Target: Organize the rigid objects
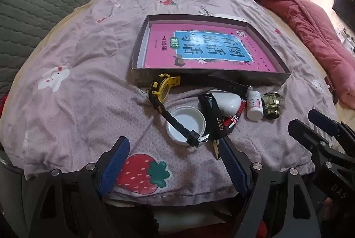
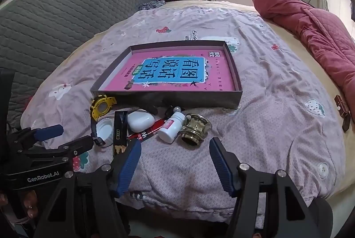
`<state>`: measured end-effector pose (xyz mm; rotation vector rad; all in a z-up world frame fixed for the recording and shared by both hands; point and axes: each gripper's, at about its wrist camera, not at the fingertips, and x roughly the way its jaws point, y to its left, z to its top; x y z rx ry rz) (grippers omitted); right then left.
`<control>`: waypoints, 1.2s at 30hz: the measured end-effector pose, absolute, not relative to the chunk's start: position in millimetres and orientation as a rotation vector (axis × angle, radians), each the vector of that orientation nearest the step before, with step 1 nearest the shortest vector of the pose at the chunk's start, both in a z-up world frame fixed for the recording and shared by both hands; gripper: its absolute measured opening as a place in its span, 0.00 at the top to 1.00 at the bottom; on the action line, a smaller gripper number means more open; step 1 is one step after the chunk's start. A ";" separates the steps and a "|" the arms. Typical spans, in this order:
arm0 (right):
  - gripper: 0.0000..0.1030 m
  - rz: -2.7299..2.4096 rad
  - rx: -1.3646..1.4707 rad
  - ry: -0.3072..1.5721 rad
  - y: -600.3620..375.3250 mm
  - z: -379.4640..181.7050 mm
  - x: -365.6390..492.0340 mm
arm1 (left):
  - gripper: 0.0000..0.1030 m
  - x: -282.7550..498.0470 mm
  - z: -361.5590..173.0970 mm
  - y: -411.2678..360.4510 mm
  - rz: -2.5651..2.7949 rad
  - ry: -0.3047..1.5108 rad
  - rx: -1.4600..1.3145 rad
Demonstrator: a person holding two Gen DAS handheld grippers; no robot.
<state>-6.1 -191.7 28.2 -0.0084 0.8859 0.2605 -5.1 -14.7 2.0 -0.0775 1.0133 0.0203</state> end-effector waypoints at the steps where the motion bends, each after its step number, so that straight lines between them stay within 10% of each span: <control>1: 0.39 0.261 -0.008 0.887 -191.4 27.7 -6.1 | 0.19 -4.9 1.9 -14.6 0.021 1.014 -0.078; 36: 0.39 0.251 0.005 0.892 -194.5 26.3 -3.1 | 0.19 -5.2 -3.1 -16.7 0.000 1.025 -0.082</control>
